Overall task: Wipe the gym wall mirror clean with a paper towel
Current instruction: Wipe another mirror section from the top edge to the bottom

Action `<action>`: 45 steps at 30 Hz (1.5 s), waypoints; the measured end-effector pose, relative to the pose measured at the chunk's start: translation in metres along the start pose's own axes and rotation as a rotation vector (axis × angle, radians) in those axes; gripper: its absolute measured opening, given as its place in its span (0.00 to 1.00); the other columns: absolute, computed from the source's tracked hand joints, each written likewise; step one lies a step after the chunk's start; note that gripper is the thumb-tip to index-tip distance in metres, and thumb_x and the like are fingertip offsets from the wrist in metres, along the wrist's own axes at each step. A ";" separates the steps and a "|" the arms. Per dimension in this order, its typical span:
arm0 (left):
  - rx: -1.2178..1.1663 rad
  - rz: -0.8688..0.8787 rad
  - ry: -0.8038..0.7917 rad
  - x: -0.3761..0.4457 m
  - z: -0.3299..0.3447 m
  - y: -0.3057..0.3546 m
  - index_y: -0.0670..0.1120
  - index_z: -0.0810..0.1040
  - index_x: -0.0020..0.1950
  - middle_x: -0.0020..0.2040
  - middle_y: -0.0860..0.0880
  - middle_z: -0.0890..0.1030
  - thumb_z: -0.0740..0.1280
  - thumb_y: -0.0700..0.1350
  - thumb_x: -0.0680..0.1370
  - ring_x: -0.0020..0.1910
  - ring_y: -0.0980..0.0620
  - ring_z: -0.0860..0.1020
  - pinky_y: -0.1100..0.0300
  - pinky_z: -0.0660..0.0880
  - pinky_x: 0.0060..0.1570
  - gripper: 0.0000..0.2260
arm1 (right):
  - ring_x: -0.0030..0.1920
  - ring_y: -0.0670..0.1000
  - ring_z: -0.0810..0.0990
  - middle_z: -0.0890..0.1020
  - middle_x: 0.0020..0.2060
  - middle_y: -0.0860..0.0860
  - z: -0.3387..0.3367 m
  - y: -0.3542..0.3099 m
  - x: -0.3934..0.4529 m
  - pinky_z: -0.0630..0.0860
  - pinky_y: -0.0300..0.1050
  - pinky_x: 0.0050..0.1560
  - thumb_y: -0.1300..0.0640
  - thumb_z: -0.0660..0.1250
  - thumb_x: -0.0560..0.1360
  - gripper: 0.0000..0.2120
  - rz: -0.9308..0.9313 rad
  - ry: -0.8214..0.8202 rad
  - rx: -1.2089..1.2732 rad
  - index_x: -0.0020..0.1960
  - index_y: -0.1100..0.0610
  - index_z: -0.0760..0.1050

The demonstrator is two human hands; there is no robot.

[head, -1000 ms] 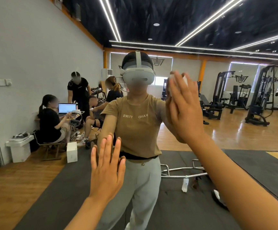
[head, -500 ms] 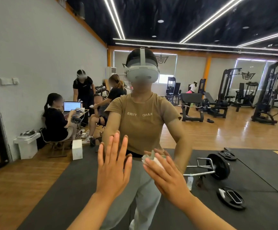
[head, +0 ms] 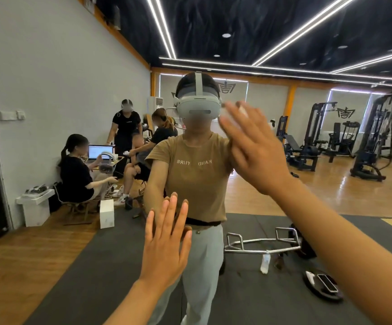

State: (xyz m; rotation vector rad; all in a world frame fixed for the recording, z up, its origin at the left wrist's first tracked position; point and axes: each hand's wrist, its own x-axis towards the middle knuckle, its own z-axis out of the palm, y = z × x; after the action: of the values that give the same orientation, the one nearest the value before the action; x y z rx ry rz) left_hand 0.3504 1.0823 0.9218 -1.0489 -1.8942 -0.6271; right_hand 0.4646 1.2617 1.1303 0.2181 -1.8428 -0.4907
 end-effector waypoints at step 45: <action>-0.069 -0.126 0.082 0.006 -0.068 -0.157 0.45 0.55 0.82 0.83 0.48 0.47 0.54 0.51 0.82 0.81 0.48 0.49 0.49 0.40 0.78 0.29 | 0.78 0.59 0.60 0.68 0.75 0.53 0.113 -0.203 -0.046 0.52 0.57 0.79 0.58 0.59 0.82 0.20 -0.251 -0.175 0.035 0.73 0.55 0.72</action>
State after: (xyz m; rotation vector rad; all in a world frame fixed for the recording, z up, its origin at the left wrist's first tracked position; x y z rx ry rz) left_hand 0.2452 0.9525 0.9580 -0.9379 -1.8888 -0.8011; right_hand 0.3542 1.1231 0.9741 0.4461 -2.0063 -0.6688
